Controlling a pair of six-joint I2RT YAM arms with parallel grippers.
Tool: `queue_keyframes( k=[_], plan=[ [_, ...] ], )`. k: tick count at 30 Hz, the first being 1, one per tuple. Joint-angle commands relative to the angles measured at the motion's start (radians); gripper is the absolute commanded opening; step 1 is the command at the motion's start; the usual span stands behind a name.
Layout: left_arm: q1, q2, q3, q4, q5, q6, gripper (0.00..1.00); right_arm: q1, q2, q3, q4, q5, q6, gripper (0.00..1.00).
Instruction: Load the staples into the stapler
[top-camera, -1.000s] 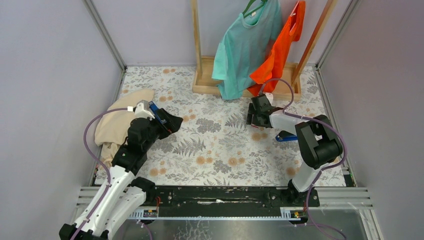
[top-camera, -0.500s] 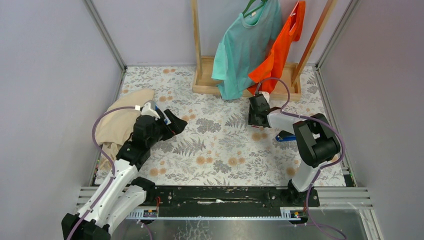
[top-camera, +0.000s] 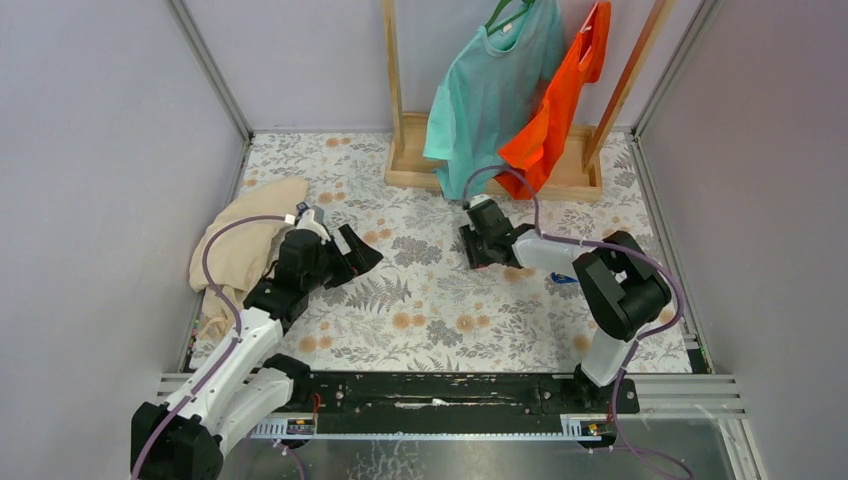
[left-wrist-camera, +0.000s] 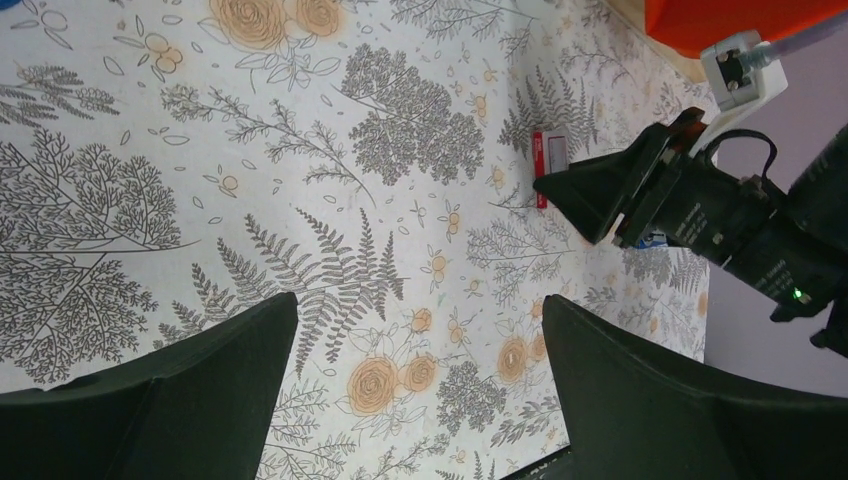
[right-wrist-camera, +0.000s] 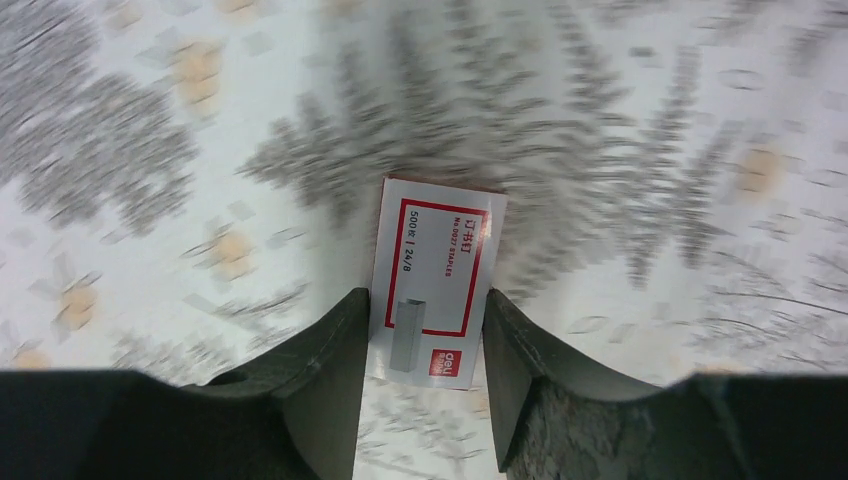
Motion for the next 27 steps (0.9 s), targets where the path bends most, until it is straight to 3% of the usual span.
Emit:
queue_keyframes(
  k=[1,11,27],
  plan=[
    [-0.006,0.018,-0.015,0.074,0.021,-0.020,1.00,0.129,0.026,0.022,-0.089,-0.138,-0.099,0.45],
    [-0.006,-0.019,-0.043,0.069,-0.051,-0.038,1.00,0.330,0.048,0.100,-0.183,-0.217,-0.184,0.47],
    [-0.006,0.066,-0.080,0.180,0.057,-0.056,1.00,0.331,0.001,0.052,-0.260,-0.086,-0.254,0.63]
  ],
)
